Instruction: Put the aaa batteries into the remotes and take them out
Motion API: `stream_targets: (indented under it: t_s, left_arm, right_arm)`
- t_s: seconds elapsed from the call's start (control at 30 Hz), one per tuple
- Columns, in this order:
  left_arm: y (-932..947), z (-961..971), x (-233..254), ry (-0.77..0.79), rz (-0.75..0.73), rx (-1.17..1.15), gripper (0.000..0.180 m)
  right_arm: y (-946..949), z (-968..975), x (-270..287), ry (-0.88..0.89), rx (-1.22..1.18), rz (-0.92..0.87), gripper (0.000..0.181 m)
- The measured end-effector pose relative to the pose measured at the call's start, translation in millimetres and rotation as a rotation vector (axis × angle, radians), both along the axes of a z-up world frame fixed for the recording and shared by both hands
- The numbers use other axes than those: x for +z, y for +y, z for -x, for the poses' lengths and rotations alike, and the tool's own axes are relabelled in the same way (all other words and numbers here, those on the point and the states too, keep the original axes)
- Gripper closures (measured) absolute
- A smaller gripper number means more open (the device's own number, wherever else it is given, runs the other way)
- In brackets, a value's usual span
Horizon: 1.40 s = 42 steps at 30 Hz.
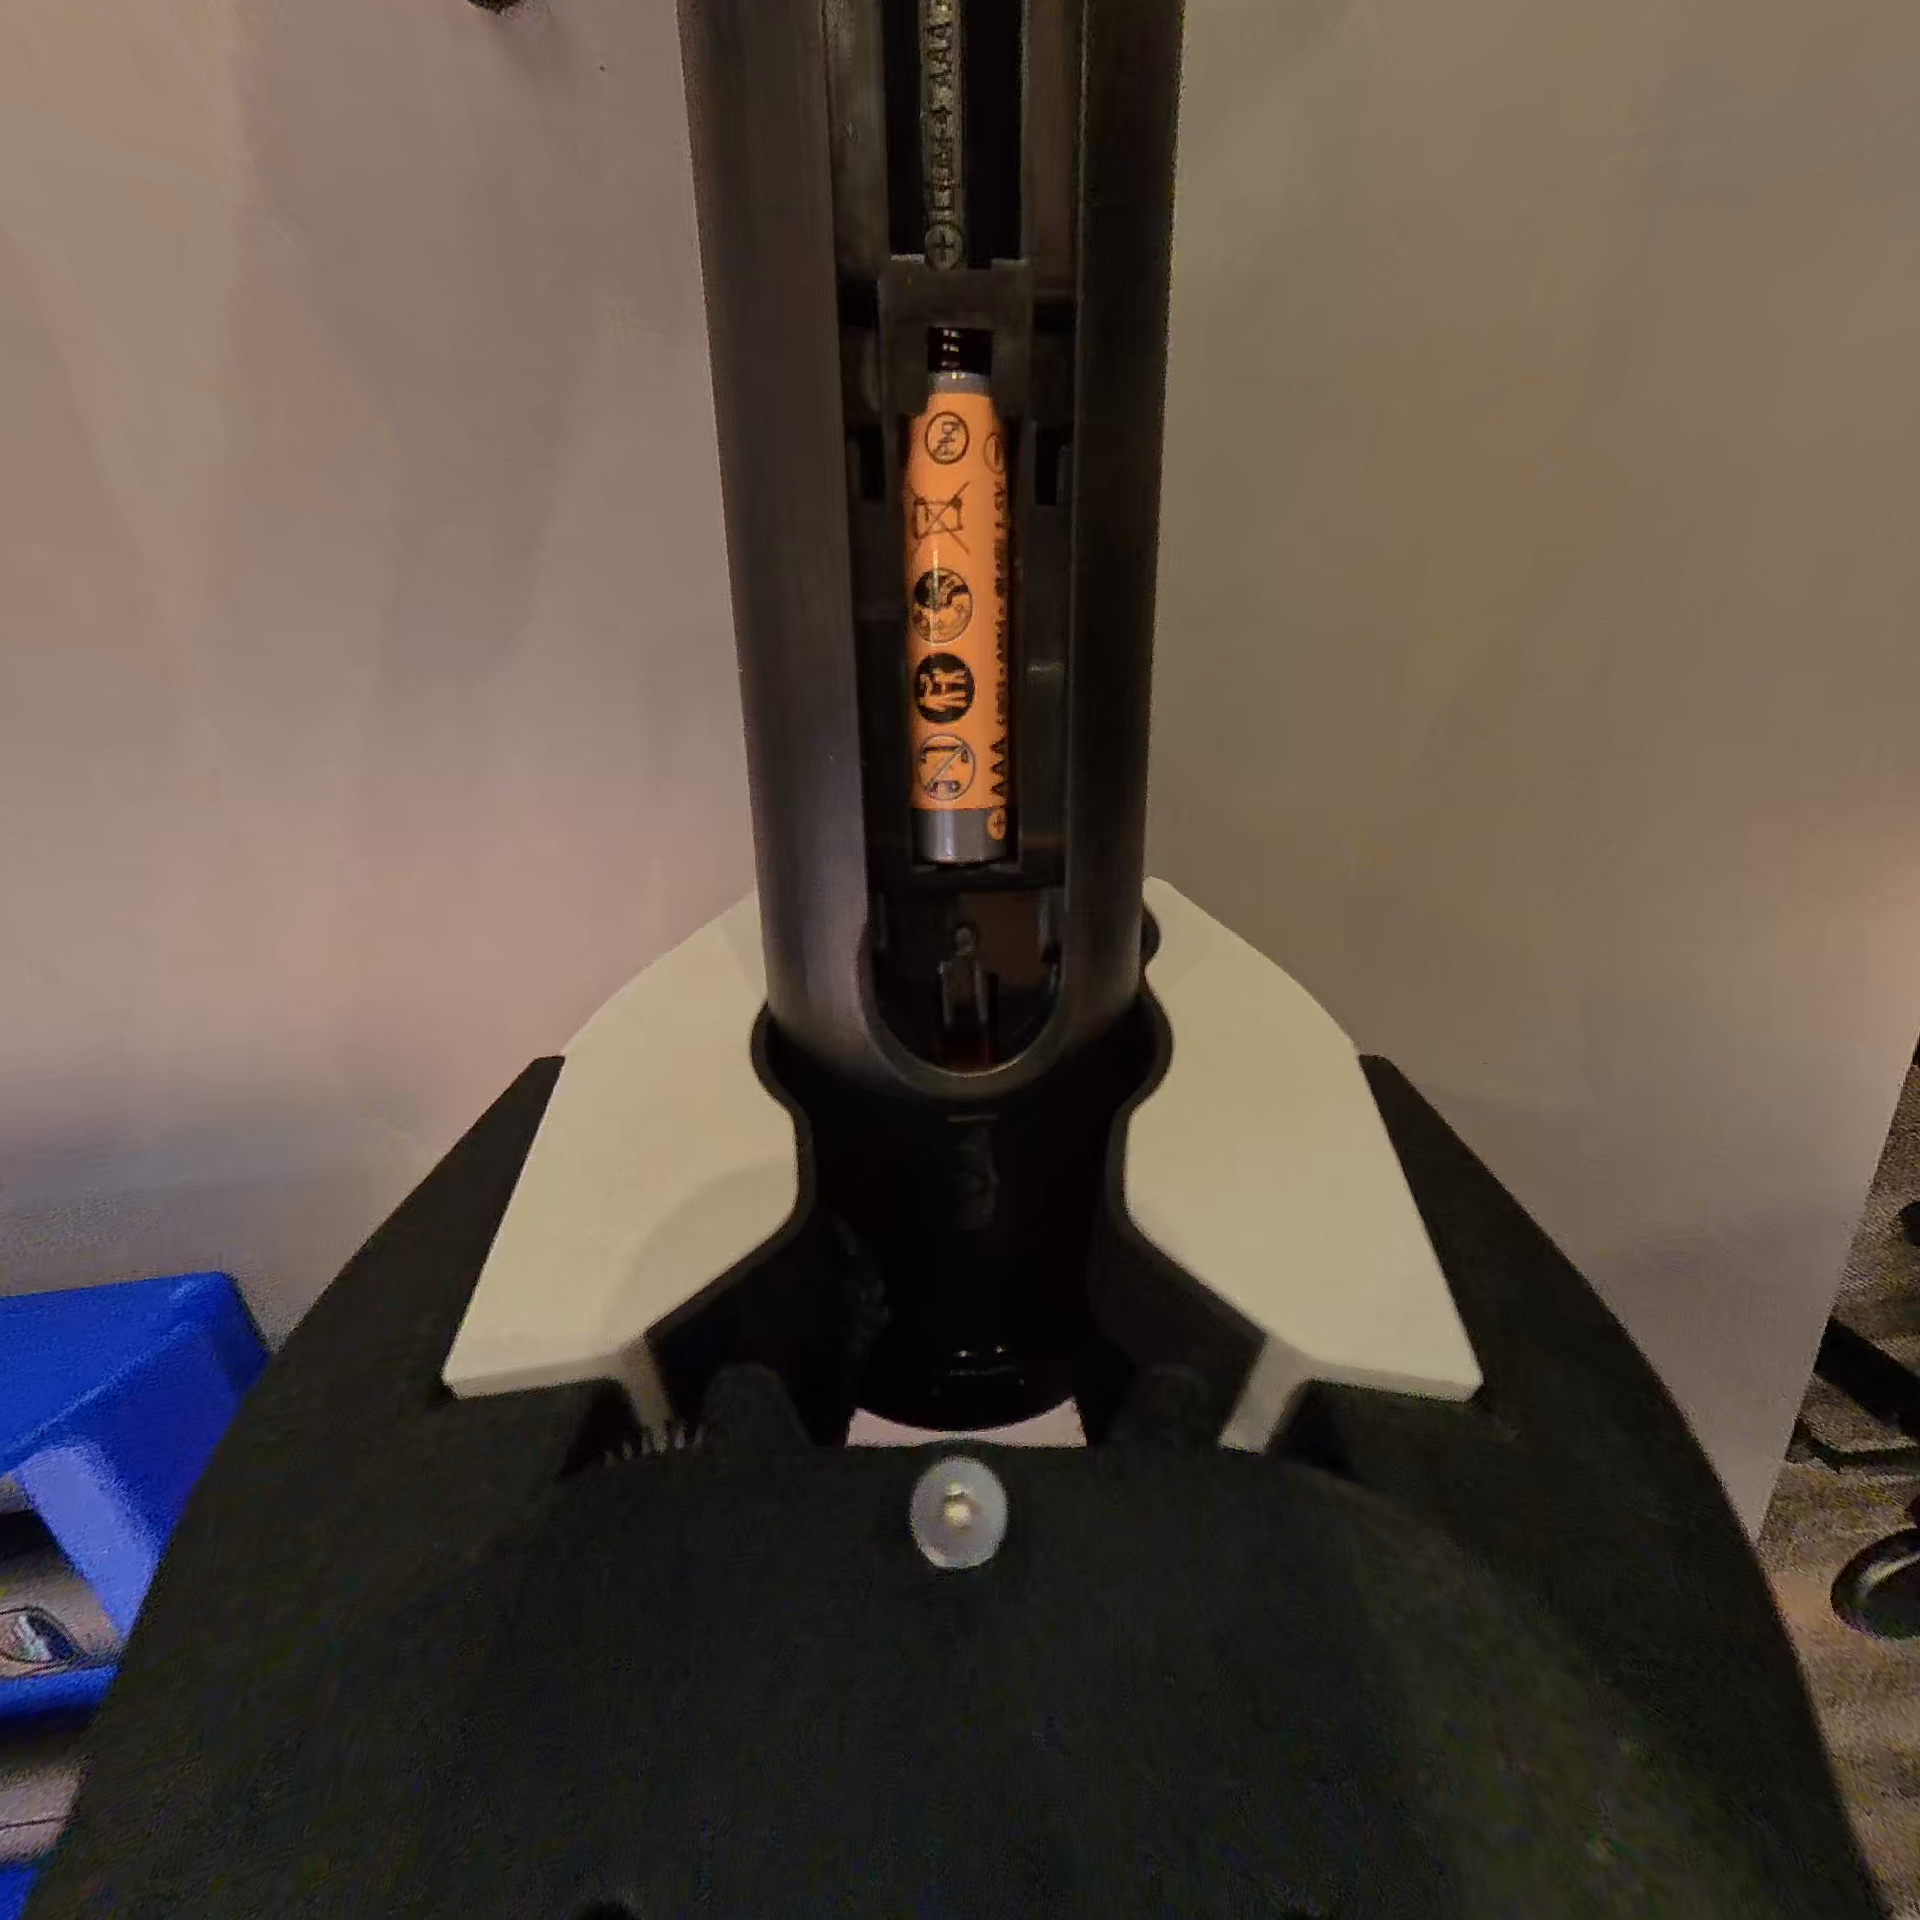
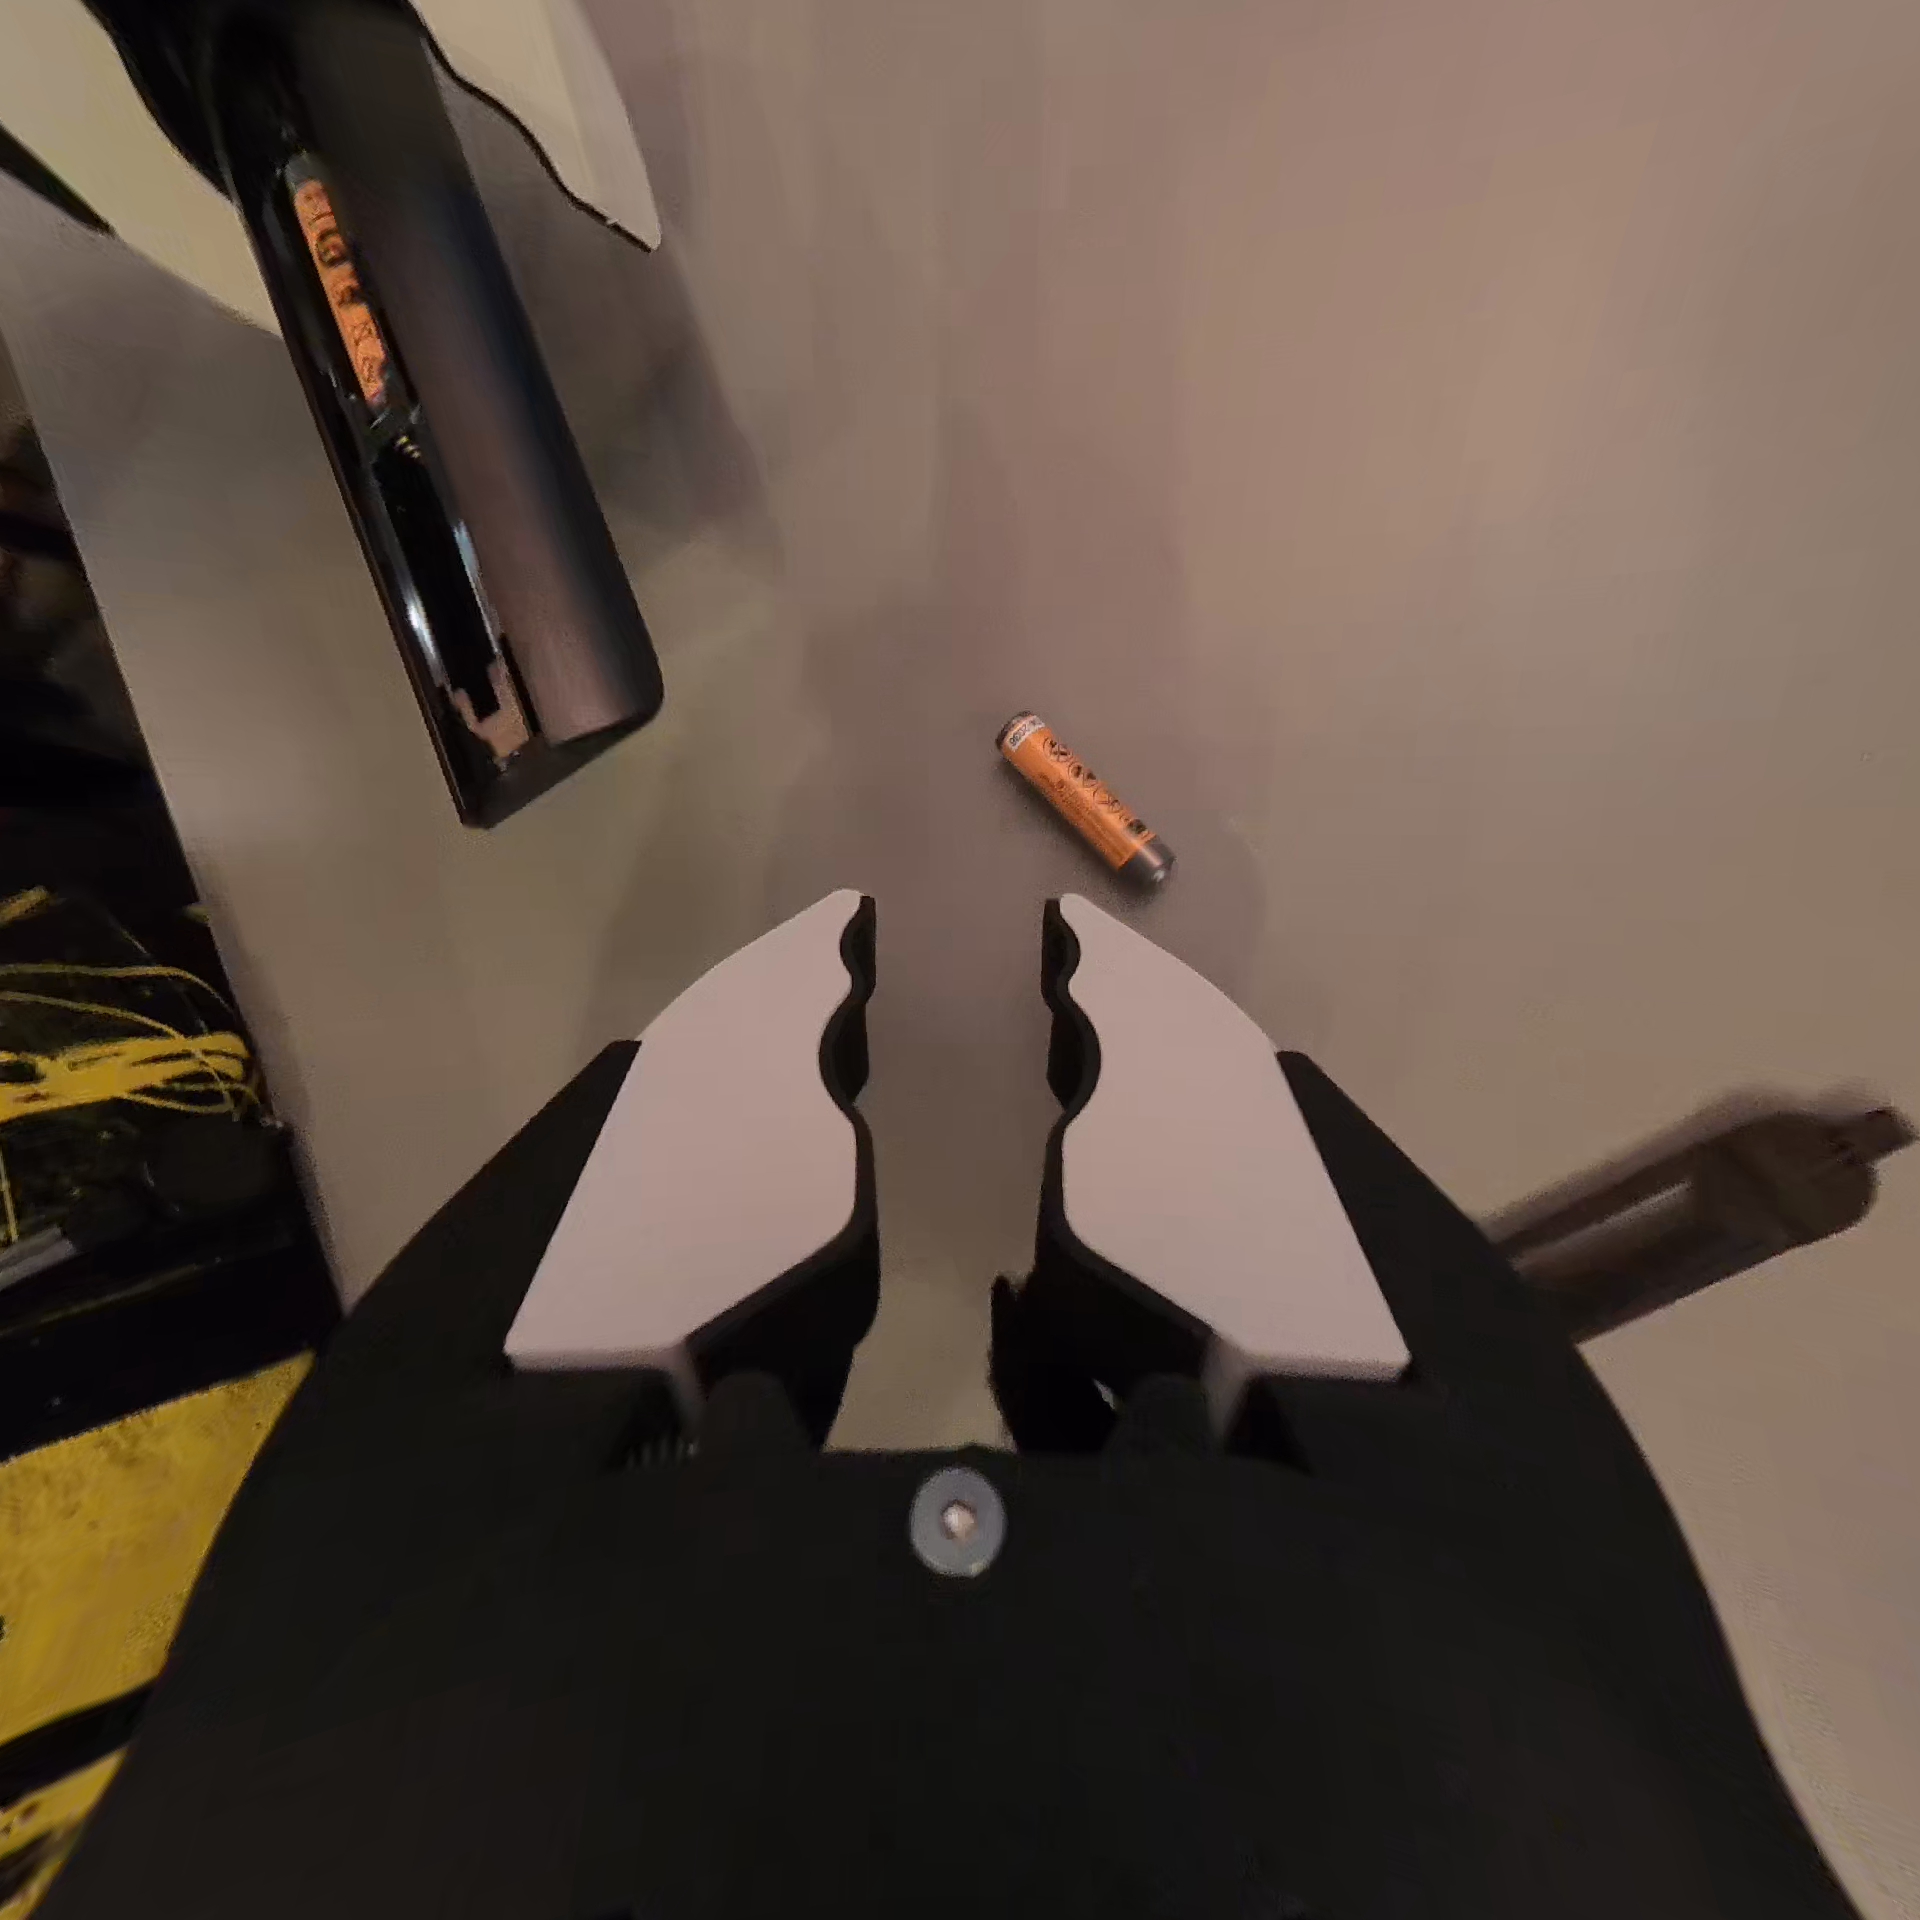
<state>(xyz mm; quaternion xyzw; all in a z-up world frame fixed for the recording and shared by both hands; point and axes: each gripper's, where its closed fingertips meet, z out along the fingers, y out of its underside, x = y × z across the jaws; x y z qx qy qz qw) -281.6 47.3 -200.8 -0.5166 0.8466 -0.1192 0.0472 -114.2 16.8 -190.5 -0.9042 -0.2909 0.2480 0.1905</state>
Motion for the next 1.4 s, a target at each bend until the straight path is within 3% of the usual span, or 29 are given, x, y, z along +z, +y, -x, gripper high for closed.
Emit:
stream_targets:
  t_s: [0.27, 0.37, 0.6, 0.73, 0.9, 1.07, 1.17, 1.4]
  left_arm:
    - [-2.7, 6.0, 2.3, -0.042, 0.005, 0.018, 0.119]
    - [-2.9, 10.2, 3.3, -0.052, 0.008, 0.027, 0.12]
    - [2.6, 13.1, 2.4, -0.062, 0.015, 0.048, 0.119]
    - [4.7, 12.4, 5.6, -0.079, 0.022, 0.06, 0.119]
    - [1.2, 18.7, 9.9, -0.09, 0.03, 0.058, 0.12]
    - [2.4, 20.0, 10.9, -0.106, 0.034, 0.07, 0.119]
    - [0.7, 20.1, 11.0, -0.114, 0.039, 0.072, 0.119]
    - [1.1, 19.8, 10.4, -0.119, 0.046, 0.083, 0.119]
  right_arm:
    - [22.3, 5.5, -22.1, 0.056, -0.113, 0.039, 0.149]
    - [38.5, 11.5, -19.9, 0.068, -0.122, 0.029, 0.136]
    - [89.7, 33.5, -23.6, -0.042, -0.154, -0.041, 0.13]
    - [119.2, 48.0, -31.4, -0.236, -0.118, -0.164, 0.159]
    - [111.5, 43.9, -32.2, -0.314, -0.033, -0.205, 0.167]
    - [99.7, 40.9, -18.8, -0.285, -0.065, -0.244, 0.132]
    - [88.4, 35.8, -25.1, -0.298, -0.112, -0.212, 0.127]
    - [86.0, 28.8, -31.6, -0.275, -0.1, -0.222, 0.171]
